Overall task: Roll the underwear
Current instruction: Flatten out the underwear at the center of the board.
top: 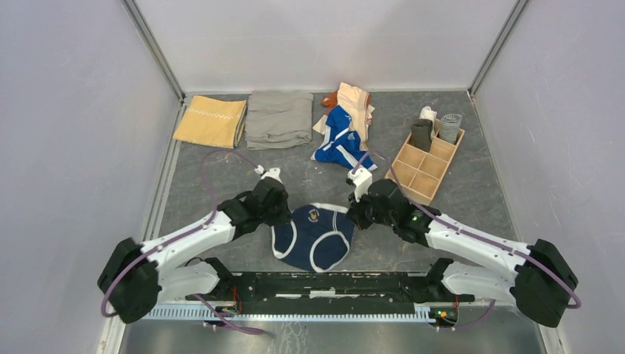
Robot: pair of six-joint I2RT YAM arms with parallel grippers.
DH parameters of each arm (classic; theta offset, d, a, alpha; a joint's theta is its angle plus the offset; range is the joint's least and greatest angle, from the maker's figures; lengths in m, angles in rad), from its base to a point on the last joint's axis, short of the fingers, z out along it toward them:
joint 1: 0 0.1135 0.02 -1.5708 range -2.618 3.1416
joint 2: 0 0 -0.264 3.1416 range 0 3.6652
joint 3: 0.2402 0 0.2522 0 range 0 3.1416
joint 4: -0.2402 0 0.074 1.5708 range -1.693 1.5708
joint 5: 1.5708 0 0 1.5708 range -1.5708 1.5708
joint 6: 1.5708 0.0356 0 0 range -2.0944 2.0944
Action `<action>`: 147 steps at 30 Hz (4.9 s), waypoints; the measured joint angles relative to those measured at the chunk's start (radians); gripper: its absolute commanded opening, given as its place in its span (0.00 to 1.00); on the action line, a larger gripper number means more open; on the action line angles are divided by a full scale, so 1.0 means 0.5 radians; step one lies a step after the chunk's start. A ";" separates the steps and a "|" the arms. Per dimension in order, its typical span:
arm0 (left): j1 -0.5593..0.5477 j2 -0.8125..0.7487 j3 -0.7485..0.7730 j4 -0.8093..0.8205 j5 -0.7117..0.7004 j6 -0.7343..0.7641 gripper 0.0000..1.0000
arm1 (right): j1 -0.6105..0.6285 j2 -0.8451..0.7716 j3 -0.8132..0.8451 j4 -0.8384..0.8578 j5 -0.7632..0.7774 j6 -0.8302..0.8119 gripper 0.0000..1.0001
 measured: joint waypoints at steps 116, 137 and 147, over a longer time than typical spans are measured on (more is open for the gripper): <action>-0.100 -0.873 0.130 -0.381 -0.056 -0.316 0.03 | 0.148 -0.743 0.076 -0.652 -0.335 0.067 0.00; -0.098 0.132 0.174 0.407 -0.594 -0.211 0.65 | 0.093 -0.179 -0.077 -0.414 0.708 -0.094 0.65; -0.098 0.133 0.211 0.346 -0.643 -0.175 0.69 | -0.025 -0.413 -0.132 -0.372 0.681 0.108 0.69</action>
